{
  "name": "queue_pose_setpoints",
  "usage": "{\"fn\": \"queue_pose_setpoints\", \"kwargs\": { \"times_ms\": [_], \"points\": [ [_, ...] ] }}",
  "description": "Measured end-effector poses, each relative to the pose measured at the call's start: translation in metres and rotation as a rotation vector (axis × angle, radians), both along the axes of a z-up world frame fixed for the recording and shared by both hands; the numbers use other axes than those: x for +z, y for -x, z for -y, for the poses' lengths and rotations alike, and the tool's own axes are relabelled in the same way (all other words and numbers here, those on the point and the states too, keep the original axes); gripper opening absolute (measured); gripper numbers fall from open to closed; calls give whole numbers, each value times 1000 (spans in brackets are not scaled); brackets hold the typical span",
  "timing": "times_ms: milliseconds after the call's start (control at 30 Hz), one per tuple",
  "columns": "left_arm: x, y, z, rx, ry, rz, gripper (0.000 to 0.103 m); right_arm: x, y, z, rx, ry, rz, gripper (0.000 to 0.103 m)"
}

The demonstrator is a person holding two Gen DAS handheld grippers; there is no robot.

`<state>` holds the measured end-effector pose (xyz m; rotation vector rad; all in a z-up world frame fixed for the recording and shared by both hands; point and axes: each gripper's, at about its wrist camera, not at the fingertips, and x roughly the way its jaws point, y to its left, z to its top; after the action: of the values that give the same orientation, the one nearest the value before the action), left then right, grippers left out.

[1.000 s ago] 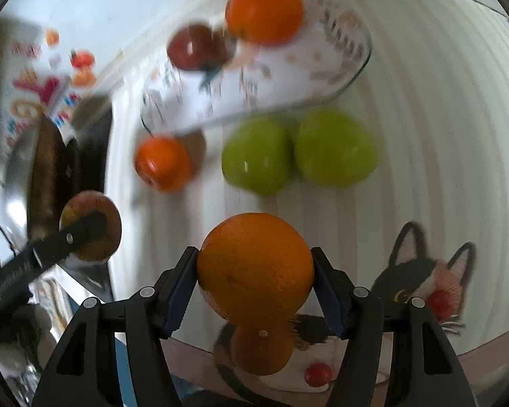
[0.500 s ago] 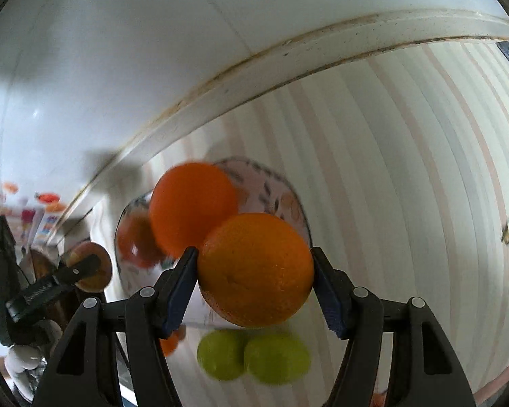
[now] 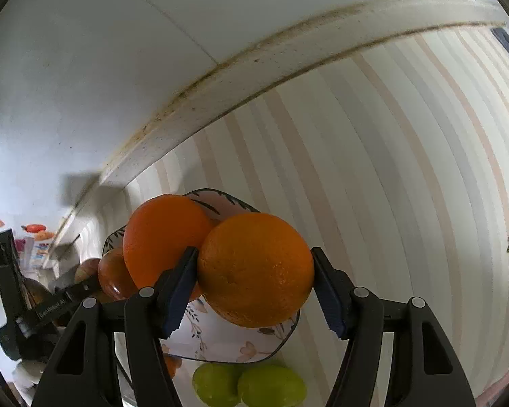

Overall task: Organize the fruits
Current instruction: 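Lower the orange onto the plate and open the right tool while the left tool carries the apple, then lower the pale red apple onto the plate and open the left tool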

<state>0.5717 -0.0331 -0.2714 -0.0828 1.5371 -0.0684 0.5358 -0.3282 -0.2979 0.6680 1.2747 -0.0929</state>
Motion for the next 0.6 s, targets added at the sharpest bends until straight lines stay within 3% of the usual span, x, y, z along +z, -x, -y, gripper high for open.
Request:
{"fn": "queue_pose_setpoints", "kwargs": {
  "times_ms": [133, 267, 333, 600],
  "points": [
    [-4, 1, -2, 28, 26, -4, 68, 1, 1, -3, 4, 16, 9, 69],
    [-2, 2, -1, 20, -7, 13, 74, 4, 3, -1, 7, -5, 32, 74],
    [2, 3, -3, 26, -7, 23, 86, 5, 3, -1, 5, -4, 34, 81],
    [29, 14, -10, 43, -12, 79, 86, 25, 4, -7, 30, 57, 70, 85]
  ]
}}
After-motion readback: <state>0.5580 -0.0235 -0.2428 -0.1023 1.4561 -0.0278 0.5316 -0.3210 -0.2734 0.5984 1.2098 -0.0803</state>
